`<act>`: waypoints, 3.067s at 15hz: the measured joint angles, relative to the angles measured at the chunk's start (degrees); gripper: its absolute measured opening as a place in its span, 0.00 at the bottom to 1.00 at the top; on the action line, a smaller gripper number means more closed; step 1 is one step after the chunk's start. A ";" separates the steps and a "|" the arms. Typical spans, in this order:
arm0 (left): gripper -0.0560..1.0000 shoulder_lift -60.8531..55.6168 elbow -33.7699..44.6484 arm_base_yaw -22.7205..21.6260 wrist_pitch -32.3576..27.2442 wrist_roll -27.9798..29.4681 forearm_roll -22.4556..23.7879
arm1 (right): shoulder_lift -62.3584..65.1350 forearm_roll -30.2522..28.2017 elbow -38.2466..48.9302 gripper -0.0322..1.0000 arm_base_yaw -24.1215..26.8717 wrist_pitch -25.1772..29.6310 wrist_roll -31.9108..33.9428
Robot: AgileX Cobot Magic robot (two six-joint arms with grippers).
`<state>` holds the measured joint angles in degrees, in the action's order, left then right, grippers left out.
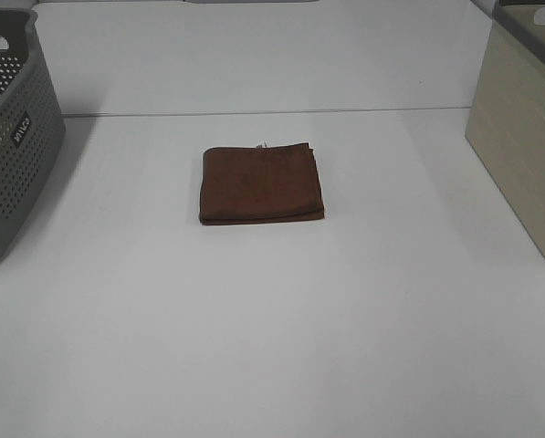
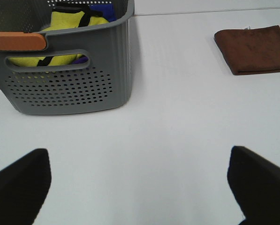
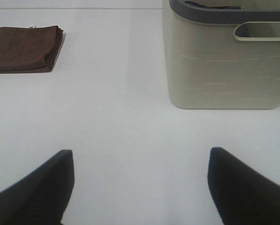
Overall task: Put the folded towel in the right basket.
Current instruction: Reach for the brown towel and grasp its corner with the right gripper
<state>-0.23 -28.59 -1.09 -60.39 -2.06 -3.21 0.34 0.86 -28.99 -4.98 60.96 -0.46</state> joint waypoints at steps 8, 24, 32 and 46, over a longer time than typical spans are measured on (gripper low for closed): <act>0.97 0.00 0.00 0.00 0.00 0.00 0.00 | 0.00 0.00 0.00 0.75 0.00 0.00 0.00; 0.97 0.00 0.00 0.00 0.00 0.00 0.00 | 0.00 0.00 0.00 0.75 0.00 0.00 0.00; 0.97 0.00 0.00 0.00 0.00 0.00 0.00 | 0.00 0.00 0.00 0.75 0.00 0.00 0.00; 0.97 0.00 0.00 0.00 0.00 0.00 0.00 | 0.00 0.00 0.00 0.75 0.00 0.00 0.00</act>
<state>-0.23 -28.59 -1.09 -60.39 -2.06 -3.21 0.34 0.86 -28.99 -4.98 60.96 -0.46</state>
